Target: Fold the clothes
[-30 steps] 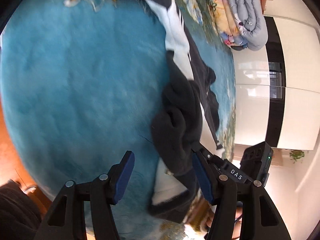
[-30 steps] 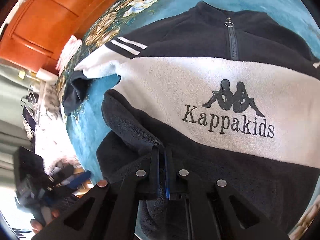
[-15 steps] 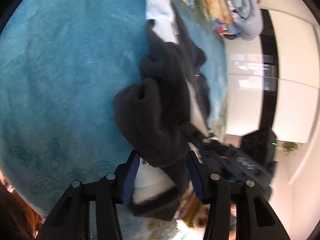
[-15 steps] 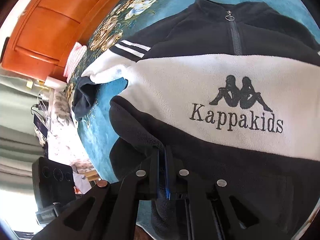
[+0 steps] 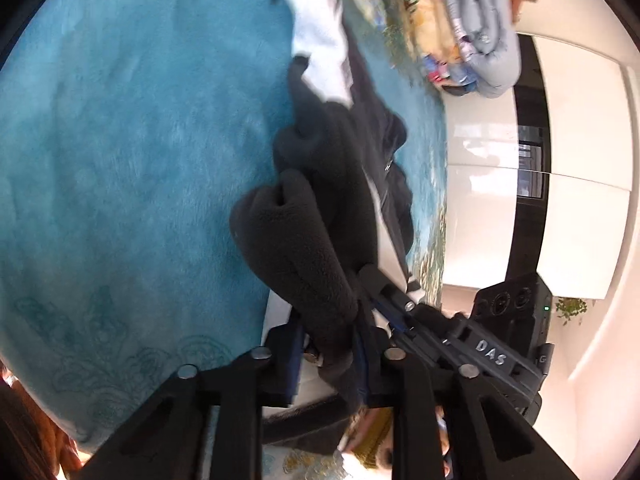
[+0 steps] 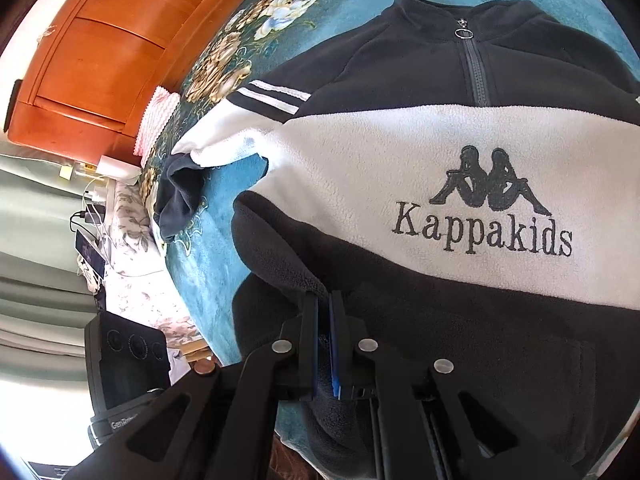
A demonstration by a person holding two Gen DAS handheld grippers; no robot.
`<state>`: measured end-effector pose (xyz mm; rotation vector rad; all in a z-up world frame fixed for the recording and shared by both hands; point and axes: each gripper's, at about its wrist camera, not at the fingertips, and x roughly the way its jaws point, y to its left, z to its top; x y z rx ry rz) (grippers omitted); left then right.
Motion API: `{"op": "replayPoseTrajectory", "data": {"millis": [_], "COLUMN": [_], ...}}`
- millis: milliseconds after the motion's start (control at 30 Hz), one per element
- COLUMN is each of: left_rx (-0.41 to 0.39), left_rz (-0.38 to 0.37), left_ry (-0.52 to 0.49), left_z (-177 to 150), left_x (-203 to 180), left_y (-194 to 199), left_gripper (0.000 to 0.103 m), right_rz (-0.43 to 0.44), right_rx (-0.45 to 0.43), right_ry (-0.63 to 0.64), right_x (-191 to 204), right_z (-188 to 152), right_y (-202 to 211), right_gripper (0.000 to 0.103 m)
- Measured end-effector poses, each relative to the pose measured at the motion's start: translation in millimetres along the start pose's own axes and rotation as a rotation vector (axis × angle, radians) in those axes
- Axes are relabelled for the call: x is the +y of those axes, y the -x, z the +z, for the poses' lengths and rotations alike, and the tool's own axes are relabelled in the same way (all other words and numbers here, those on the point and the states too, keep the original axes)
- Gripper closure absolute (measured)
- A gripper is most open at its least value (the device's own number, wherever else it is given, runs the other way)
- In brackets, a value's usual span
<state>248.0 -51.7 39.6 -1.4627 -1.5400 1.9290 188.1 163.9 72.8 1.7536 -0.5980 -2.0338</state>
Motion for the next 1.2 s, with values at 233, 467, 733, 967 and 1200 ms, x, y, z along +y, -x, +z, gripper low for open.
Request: {"op": "replayPoseTrajectory", "data": {"millis": [233,467,733,967,1200], "left_rx": [-0.251,-0.328,-0.304,-0.302,-0.332], "left_rz": [-0.111,-0.068,-0.030,-0.052,-0.020], "left_ry": [0.082,0.178,0.214,0.193,0.092], "left_z": [13.8,24.9,33.7,34.4,32.7], "left_x": [23.1,61.7,67.7,54.8,22.9], "left_y": [64.7,98.3,86.2,73.6,77.6], "left_gripper": [0.086,0.086,0.085,0.085,0.085], "right_rz": [0.075,-0.101,-0.268,-0.011,0.077], "right_rx": [0.000,-0.065,0.040,0.035,-0.055], "right_ry": [0.083,0.124,-0.144,-0.351,-0.463], "right_x": [18.4,-21.7,-147.3,-181.7,-181.6], "right_z": [-3.1,-12.1,-96.8,-154.8,-160.3], "right_y": [12.0,69.3,103.9,80.0,83.0], "right_gripper": [0.076,0.066,0.054,0.054,0.092]}}
